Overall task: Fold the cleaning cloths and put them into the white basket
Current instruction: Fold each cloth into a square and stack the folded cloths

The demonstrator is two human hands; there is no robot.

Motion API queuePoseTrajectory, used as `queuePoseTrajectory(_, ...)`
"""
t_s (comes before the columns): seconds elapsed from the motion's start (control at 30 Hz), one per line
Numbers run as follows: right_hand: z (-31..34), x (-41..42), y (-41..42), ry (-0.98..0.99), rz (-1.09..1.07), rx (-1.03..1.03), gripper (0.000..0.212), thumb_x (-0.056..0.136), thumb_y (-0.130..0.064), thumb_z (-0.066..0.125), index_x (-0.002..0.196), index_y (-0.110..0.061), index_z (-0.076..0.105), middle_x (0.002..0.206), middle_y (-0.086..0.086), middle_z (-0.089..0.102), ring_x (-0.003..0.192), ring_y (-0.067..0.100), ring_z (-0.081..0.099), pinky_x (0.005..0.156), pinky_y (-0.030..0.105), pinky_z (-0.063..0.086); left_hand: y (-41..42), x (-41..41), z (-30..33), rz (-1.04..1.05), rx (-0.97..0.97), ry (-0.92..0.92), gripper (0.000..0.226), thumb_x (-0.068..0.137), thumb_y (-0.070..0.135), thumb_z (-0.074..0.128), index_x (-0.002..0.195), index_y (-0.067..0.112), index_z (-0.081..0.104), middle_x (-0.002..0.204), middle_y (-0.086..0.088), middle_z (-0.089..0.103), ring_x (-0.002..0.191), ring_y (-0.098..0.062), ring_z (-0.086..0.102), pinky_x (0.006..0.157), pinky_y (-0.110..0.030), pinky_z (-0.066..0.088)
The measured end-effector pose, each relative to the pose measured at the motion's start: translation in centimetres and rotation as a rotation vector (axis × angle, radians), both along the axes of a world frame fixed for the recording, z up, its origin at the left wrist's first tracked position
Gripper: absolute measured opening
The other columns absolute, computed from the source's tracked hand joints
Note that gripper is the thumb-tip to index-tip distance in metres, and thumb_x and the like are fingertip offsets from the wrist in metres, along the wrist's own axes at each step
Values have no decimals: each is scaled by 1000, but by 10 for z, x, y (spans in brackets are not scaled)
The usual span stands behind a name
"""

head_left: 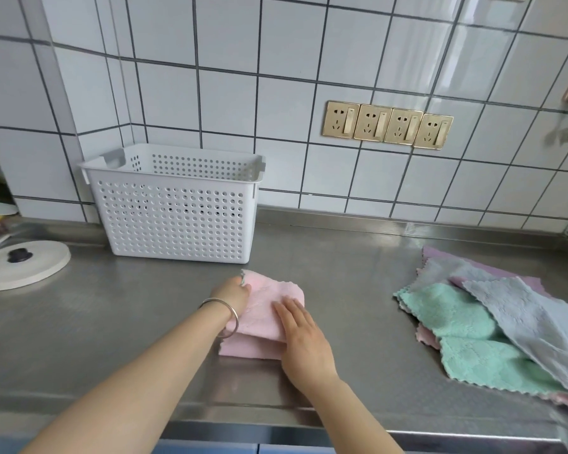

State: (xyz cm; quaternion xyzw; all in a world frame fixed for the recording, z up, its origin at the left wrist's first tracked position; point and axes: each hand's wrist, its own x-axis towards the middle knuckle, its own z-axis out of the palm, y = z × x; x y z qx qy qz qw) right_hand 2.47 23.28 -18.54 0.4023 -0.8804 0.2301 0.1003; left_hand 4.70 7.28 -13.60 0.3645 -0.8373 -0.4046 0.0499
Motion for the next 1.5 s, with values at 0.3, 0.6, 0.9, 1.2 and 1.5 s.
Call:
queuePoseTrajectory(0.3, 2, 5, 7, -163, 39, 122, 67, 88, 4, 29, 149, -21, 18, 158, -8, 7, 146, 8, 2, 109, 24, 31, -4, 17, -24, -20, -91, 44, 47, 91, 23, 51, 137, 21, 41, 132, -9, 56, 120, -30, 52, 98, -31, 41)
queuePoseTrajectory(0.6, 2, 7, 7, -150, 78, 164, 63, 89, 6, 28, 148, -15, 22, 158, -3, 10, 146, 12, 3, 107, 26, 34, -3, 19, -31, 56, -126, 78, 52, 91, 20, 51, 141, 21, 34, 134, -12, 53, 120, -32, 52, 96, -31, 41)
queuePoseTrajectory(0.9, 3, 10, 13, -128, 94, 230, 52, 79, -21, 36, 124, -11, 59, 137, 8, 53, 127, 25, 51, 97, 38, 48, 20, 42, -31, -225, -624, -74, 62, 91, 38, 39, 146, 16, 21, 155, -6, 13, 140, -27, 23, 109, -40, 30)
queuePoseTrajectory(1.2, 5, 0, 14, -211, 77, 445, 117, 46, -71, -26, 149, -20, -7, 149, -9, -27, 129, 6, -32, 116, 41, -8, 25, 32, -55, -535, -650, -198, 145, 23, 76, -46, 149, 17, -3, 158, -3, -13, 146, -21, -14, 119, -35, 3)
queuePoseTrajectory(1.5, 5, -114, -19, -370, -6, 429, 71, 89, -62, 4, 149, -25, -3, 157, -9, -15, 143, 7, -17, 118, 39, -6, -2, -82, -51, -553, -604, -188, 112, 51, 70, -10, 150, 16, -2, 159, -5, -10, 146, -21, -14, 120, -33, -3)
